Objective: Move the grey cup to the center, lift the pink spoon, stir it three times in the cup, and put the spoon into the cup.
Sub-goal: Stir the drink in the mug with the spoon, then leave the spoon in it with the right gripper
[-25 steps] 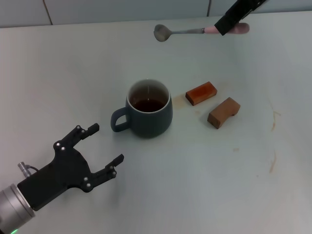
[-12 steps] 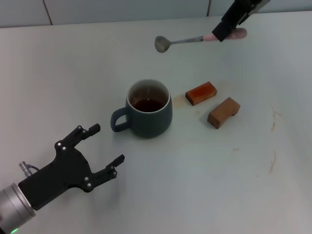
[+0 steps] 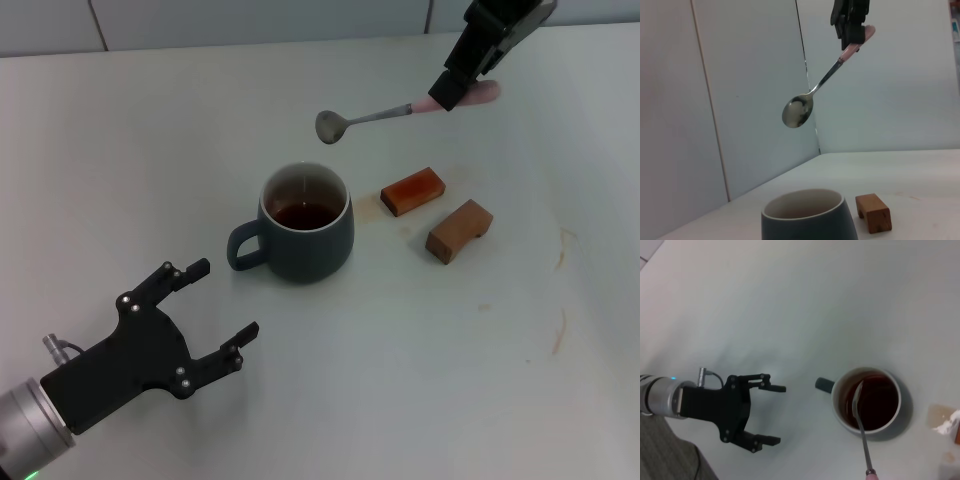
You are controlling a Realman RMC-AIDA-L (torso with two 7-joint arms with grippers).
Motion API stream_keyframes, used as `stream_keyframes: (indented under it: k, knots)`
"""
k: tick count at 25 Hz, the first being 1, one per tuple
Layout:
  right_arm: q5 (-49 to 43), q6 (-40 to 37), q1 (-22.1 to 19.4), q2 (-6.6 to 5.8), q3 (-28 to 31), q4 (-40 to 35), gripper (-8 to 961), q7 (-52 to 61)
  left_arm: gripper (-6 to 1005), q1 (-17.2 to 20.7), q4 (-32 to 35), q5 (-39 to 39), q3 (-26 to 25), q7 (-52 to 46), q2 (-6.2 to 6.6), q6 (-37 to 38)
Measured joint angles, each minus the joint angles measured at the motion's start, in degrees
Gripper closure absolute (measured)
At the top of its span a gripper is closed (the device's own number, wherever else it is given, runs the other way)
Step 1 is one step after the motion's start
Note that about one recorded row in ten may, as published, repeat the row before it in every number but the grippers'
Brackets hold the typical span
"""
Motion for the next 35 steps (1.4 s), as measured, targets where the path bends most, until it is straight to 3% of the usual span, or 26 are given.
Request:
stream_keyframes:
  k: [4, 10, 17, 35]
  knots:
    - [-0.26, 0.15, 0.67, -0.61, -0.03, 2.18, 838, 0.25, 147, -0.06, 0.00, 0.00, 0.18, -0.01, 0.00, 0.00]
    - [-3.09, 1.43, 2.25, -0.34, -0.16, 4.65, 838, 0.44, 147, -0.15, 0.00, 0.00, 0.53, -0.56, 0.00, 0.00]
    - [-5.23, 5.47, 5.24, 0.86, -2.15, 10.49, 838, 0.23, 147, -0.42, 0.00, 0.00, 0.82, -0.76, 0.00, 0.01]
    - [-5.85, 10.33, 7.50, 3.36, -5.99, 15.06, 839, -0.03, 147, -0.69, 0.01, 0.00, 0.96, -0.76, 0.00, 0.01]
